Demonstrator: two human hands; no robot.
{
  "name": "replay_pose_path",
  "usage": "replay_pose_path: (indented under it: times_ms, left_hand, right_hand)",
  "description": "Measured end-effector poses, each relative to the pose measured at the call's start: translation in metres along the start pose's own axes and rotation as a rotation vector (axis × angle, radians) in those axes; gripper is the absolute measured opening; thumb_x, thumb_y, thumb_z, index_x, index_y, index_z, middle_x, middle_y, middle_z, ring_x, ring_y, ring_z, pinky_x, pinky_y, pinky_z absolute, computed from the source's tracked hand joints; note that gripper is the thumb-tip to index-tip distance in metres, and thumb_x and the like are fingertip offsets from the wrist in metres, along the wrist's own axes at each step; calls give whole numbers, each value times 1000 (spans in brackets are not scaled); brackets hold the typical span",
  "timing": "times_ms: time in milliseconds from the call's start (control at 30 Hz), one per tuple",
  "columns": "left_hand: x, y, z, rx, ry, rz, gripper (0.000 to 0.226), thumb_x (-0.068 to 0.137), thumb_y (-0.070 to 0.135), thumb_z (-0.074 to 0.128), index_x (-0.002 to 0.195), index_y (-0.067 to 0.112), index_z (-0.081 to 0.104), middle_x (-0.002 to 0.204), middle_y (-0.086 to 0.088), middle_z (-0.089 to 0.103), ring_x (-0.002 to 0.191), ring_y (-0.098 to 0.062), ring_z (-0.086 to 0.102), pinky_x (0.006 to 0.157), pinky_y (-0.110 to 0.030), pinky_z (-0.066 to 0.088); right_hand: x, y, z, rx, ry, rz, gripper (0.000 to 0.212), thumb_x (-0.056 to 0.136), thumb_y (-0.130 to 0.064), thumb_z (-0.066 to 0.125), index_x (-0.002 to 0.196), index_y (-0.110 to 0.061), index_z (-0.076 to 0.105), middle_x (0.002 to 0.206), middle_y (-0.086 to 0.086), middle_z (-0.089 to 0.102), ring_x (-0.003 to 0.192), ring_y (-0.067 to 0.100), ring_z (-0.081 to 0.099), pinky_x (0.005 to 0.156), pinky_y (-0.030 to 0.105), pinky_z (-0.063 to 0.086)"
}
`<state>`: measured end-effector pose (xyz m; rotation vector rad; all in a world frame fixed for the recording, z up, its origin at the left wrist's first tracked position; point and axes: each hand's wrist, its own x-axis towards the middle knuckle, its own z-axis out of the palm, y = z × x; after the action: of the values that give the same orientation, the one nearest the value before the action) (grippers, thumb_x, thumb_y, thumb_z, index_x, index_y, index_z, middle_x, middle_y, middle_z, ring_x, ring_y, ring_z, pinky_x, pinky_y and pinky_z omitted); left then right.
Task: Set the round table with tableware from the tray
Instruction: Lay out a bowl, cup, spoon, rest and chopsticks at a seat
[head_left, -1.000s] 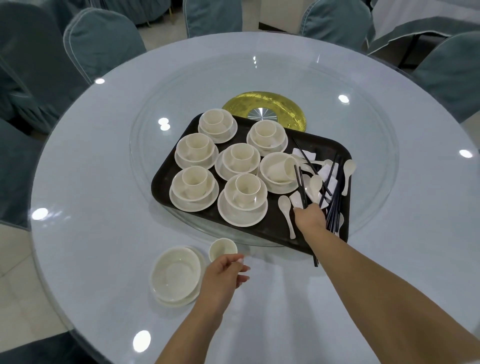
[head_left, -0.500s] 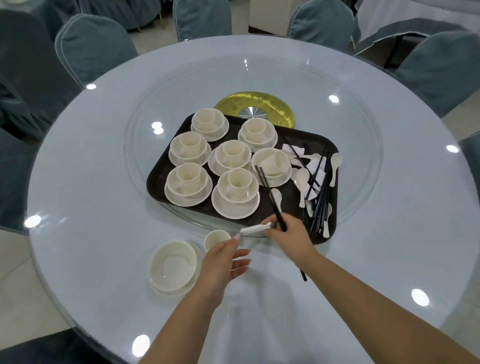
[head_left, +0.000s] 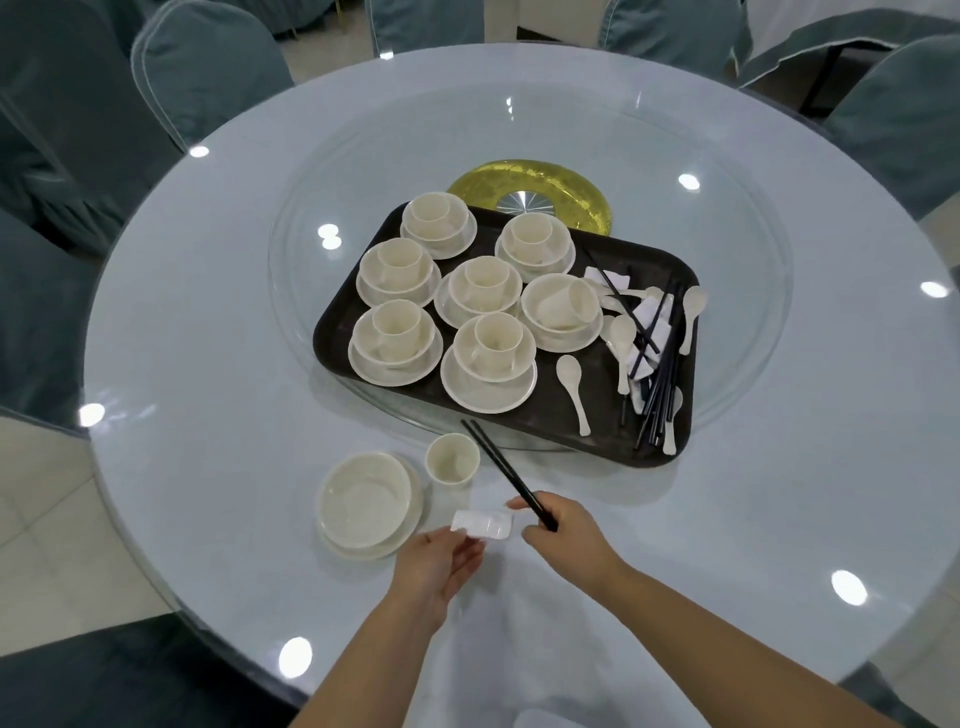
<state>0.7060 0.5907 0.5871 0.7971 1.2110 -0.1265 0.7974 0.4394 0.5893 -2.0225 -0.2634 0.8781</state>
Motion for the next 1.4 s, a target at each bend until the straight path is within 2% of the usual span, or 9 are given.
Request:
replay_pose_path:
  times_ms: [100,233,367,533,667,767,967,1100,1400]
  left_hand:
    - [6,-5,-6,-37,57,17,6,93,-2,58,97,-2,62,89,-19,70,76,-23,69,53,-26,58]
    - [13,-12,-11,-40,116,35,9,92,-3,59,101,-6,61,88,-22,69,75,-25,68,56,-28,58]
    - [15,-19,-7,-39,133,64,9,93,0,59,97,-6,63,84,-21,71,75,-25,69,63,-29,54]
    - [22,-28,-6,113,186,139,16,91,6,62,92,-10,65,84,-24,71,68,-27,67,57,-29,54]
    - [26,-30,-7,235,198,168,18,89,11,67,89,-7,66,74,-18,71,63,-26,66,62,-34,58]
    - [25,-29,-9,473,241,312,27,86,16,69,105,1,55,71,-12,69,57,-21,64,64,-37,56]
    - [23,-22,-18,850,63,575,59,89,24,66,136,40,36,83,5,62,82,-11,61,78,-29,47]
    - [25,-21,-16,959,0,630,38,83,24,69,118,31,56,90,10,65,87,-9,61,77,-24,46]
    - [27,-19,-4,955,172,618,42,80,38,73,114,26,51,85,11,61,74,-7,58,62,-25,39]
  right_hand:
    - [-3,7,5,47,73,70,12,93,-23,56,96,-28,65,75,-2,60,64,6,51,61,21,42]
    - [-8,17,12,-38,53,136,29,100,-37,45,84,-17,58,64,-5,49,53,6,44,56,23,38]
    - [-13,21,20,-87,6,217,37,102,-41,39,88,-10,53,63,-1,53,50,13,50,50,27,48]
    - [-15,20,26,-332,-61,213,41,102,-45,30,83,-15,50,73,5,69,67,18,65,76,34,52]
    - [-9,19,29,-399,-113,253,39,103,-42,30,78,-18,48,75,4,71,60,12,62,75,31,52]
    - [-6,21,33,-411,-145,271,38,102,-42,34,74,-19,47,81,4,69,70,16,63,73,31,53]
    - [-5,22,36,-333,-218,325,38,100,-45,40,79,-16,52,81,3,64,74,22,67,69,36,58]
    - [-2,22,38,-290,-226,370,27,97,-36,49,80,-16,52,86,6,64,70,23,66,61,35,60]
    - [2,16,35,-186,-249,398,18,94,-20,55,77,-15,51,74,6,57,57,20,62,57,33,61]
